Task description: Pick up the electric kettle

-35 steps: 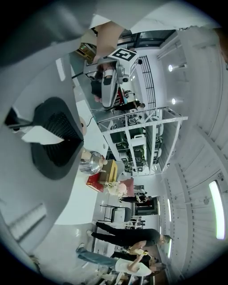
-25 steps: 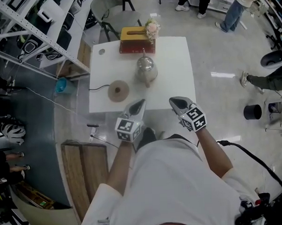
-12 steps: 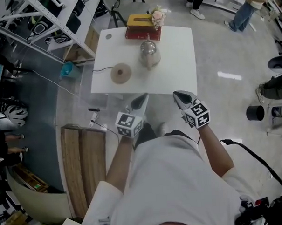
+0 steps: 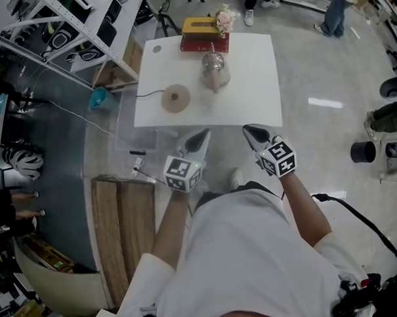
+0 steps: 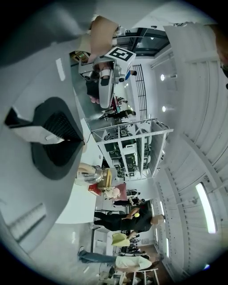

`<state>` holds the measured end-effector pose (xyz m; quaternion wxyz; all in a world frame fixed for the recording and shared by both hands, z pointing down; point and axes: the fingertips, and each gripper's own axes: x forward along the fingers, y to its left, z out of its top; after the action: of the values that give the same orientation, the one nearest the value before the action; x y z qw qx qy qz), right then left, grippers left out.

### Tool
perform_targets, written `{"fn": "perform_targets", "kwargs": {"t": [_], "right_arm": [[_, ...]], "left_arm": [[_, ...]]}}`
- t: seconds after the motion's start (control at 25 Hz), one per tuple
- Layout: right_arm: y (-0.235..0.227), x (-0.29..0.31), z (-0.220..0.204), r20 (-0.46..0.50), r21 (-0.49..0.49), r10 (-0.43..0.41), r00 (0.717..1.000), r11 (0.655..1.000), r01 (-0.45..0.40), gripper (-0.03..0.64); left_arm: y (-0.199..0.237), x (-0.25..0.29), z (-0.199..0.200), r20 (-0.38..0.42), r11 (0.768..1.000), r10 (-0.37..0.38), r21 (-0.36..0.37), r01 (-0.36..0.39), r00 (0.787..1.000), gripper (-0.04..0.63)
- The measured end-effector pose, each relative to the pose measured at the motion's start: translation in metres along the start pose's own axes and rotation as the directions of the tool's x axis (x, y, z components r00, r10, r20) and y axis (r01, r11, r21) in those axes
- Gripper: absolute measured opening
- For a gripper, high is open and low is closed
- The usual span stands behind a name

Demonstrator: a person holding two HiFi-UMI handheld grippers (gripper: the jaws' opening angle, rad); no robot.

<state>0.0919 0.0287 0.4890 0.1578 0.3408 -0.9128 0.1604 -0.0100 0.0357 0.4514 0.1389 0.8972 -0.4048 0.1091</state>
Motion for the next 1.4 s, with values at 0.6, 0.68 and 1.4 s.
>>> {"fn": "perform_targets", "kwargs": {"t": [0.6,0.68,1.4], "right_arm": [[0.05,0.027,0.013,0.03,0.032,-0.052,0.998,0.998,0.051,0.003],[0.053,0.03,0.015,0.036,0.039,-0.056,0.998,0.998,0.054,0.003],[0.064,0.033,0.023,0.051,0.057,-0.087,0.995,0.995,0.084,0.003]], "left_arm": [[0.031,-0.044,-0.002,0.001,0.998,-0.054,-0.01,0.054,0.999,0.002],[0.033,-0.046,-0.004,-0.005,0.998,-0.063,-0.009,0.063,0.998,0.002],[0.031,-0.047,0.001,-0.017,0.991,-0.133,0.016,0.133,0.991,0.002]]}}
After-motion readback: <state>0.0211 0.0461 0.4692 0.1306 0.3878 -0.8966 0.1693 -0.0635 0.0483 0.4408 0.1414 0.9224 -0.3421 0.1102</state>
